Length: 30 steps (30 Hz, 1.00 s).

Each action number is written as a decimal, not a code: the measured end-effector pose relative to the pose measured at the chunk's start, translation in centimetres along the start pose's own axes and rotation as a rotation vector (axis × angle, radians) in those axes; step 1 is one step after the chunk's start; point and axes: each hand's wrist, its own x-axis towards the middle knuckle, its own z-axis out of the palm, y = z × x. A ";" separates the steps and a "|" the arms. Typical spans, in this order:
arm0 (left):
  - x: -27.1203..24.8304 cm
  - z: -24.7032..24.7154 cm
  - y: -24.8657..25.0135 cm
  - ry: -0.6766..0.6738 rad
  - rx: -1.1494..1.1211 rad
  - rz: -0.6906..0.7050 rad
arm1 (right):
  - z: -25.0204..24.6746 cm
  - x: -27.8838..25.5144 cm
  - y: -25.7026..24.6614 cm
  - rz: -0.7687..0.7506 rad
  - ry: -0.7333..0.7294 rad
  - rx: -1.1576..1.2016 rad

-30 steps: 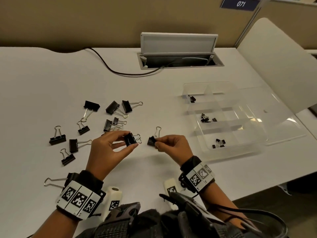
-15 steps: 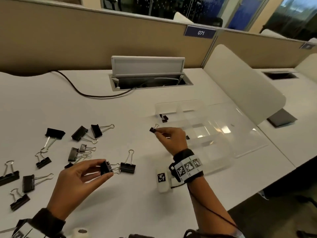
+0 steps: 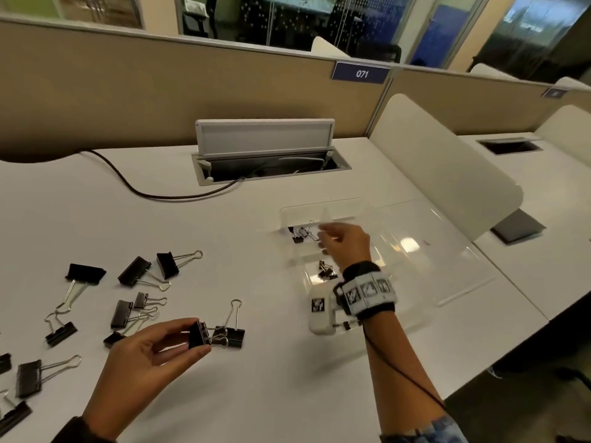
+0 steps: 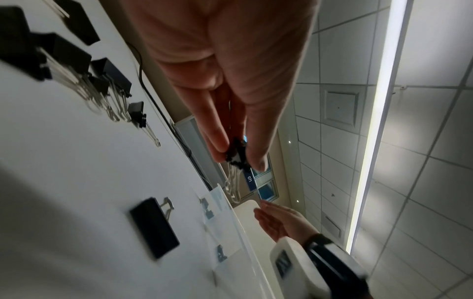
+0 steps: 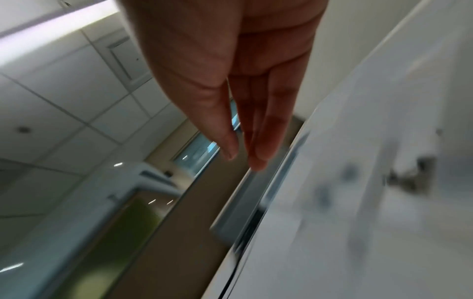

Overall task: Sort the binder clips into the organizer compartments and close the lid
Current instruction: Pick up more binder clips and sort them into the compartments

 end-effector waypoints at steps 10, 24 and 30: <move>0.4 1.2 -0.1 -0.078 -0.130 0.028 | 6.9 -13.2 -0.4 0.059 -0.840 0.360; 0.2 1.7 -0.5 -0.169 -0.160 0.073 | 3.6 -11.4 -1.7 0.112 -0.642 0.528; 0.3 0.1 -1.9 -0.241 0.058 0.049 | -4.1 -2.4 0.4 0.080 0.033 0.209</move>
